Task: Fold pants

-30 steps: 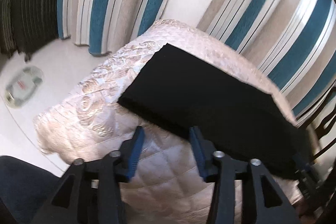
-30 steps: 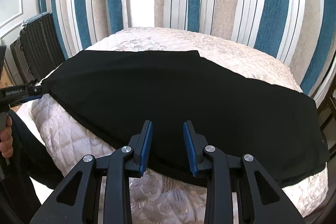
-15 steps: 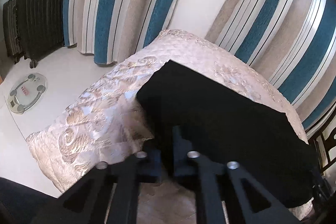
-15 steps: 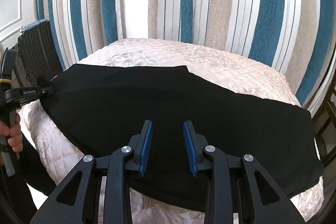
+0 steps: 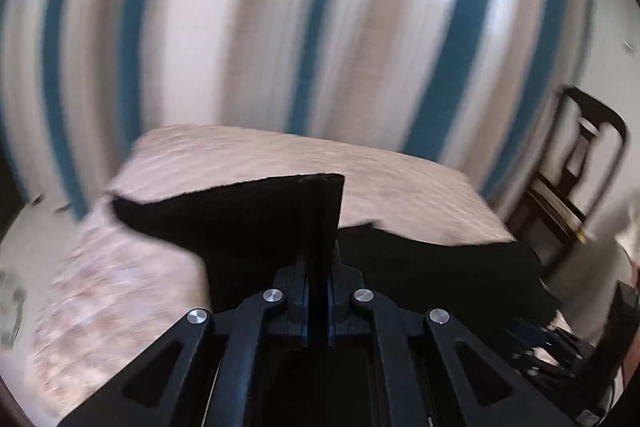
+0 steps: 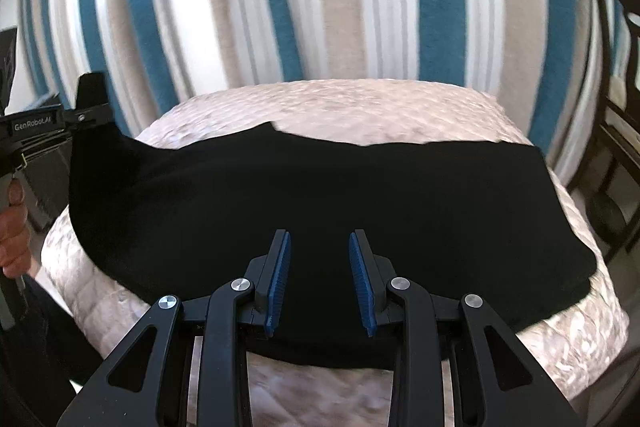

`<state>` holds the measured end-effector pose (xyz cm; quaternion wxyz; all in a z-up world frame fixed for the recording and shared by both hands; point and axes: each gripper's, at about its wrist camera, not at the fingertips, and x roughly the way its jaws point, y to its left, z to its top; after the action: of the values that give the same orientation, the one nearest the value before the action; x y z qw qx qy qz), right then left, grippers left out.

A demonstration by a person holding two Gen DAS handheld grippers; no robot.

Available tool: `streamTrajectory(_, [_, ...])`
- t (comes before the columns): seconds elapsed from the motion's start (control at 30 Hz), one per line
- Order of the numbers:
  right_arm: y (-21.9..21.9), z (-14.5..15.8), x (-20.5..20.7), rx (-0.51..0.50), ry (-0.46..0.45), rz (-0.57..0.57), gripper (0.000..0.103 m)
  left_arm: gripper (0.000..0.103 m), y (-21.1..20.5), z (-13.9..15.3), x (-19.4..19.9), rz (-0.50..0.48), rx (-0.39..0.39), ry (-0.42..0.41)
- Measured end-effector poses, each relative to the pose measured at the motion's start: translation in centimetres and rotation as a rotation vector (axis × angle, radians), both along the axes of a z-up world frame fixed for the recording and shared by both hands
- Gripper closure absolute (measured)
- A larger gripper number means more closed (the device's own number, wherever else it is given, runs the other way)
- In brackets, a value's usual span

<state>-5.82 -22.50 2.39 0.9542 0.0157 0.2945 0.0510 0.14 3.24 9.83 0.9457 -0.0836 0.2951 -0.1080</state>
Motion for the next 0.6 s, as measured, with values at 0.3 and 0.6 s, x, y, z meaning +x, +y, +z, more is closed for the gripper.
streamTrajectory(0.3, [-4.5,-0.7,-0.8,0.089,0.023,-0.113,0.072,0.095,-11.9,-6.7,1.0,-0.421,0.068,0.216])
streamTrajectory(0.6, [-4.2,-0.5,-0.6,0.120,0.011,-0.088,0.072,0.056,-7.0,-4.4,-3.7,-0.406,-0.075,0.092])
